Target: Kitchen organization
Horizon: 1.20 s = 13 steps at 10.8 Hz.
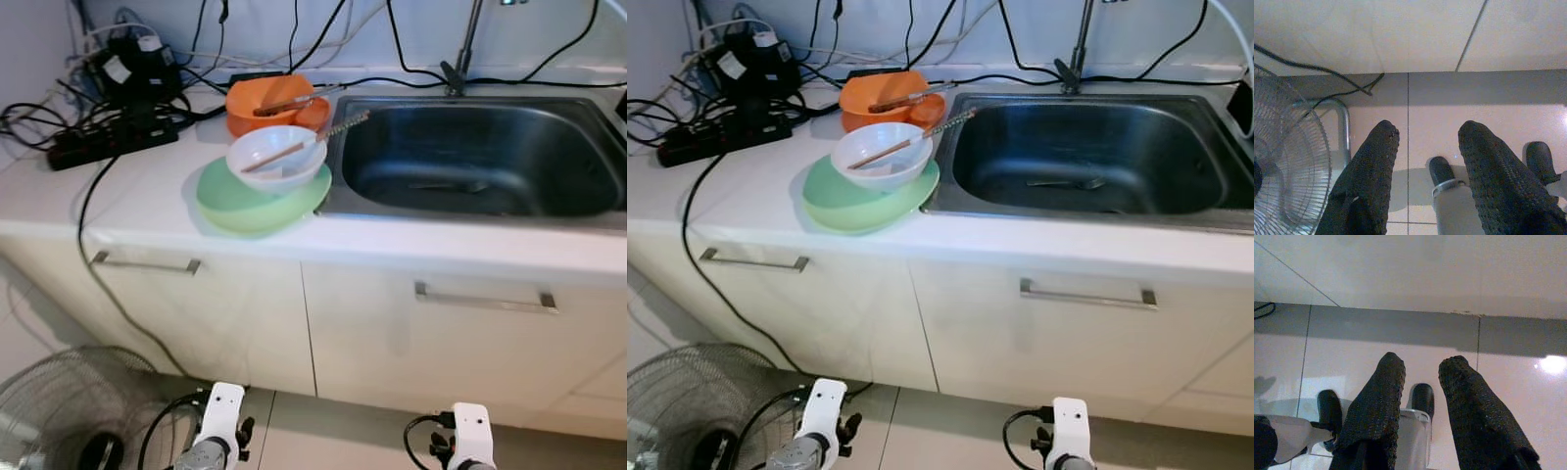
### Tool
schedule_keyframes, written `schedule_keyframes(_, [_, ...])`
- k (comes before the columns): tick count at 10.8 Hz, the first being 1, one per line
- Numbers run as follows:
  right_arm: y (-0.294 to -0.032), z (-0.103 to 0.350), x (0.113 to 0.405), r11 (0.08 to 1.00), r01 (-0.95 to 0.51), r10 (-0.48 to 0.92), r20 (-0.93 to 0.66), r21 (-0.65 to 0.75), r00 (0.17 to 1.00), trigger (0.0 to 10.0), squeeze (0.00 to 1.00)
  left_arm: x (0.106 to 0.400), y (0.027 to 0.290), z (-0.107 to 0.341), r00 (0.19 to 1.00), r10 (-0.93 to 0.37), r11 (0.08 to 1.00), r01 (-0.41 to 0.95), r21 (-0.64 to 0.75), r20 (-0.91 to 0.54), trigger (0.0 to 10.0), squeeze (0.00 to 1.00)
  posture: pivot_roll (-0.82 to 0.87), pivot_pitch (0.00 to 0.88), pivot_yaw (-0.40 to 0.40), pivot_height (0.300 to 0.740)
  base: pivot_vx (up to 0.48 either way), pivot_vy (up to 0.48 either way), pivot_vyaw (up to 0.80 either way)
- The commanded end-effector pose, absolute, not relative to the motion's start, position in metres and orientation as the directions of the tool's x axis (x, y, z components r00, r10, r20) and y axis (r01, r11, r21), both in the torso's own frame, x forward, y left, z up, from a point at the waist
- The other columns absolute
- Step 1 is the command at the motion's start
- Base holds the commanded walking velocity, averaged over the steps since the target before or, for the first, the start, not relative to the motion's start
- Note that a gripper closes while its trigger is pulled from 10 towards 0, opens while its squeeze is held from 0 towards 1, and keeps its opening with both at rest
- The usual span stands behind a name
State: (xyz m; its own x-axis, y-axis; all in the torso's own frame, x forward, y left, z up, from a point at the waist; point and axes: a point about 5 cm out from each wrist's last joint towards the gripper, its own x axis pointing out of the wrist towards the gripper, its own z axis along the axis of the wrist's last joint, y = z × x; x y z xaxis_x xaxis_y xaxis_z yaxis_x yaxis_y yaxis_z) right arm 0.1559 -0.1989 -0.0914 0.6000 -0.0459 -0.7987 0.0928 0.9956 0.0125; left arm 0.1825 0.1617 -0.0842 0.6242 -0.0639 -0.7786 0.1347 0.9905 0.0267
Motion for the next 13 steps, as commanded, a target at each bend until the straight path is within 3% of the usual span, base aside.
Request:
schedule_keyframes(1, [-0.1960, -0.0907, 0.1587, 0.996, 0.085, -0.038, -0.796, 0.017, 0.604, 10.0, 0.00, 0.1810, 0.1651, -0.0849, 0.618, -0.052, 0.991, 0.129, 0.036, -0.784, 10.0, 0.00, 0.03, 0.017, 0.100, 0.740, 0.277, 0.000, 0.00])
schedule_keyframes(13, [-0.1927, -0.0895, 0.1625, 0.998, 0.063, -0.019, -0.790, 0.025, 0.613, 10.0, 0.00, 0.1774, 0.1620, -0.0870, 0.604, -0.061, 0.990, 0.138, 0.029, -0.794, 10.0, 0.00, 0.02, 0.011, 0.097, 0.740, 0.000, 0.000, 0.00])
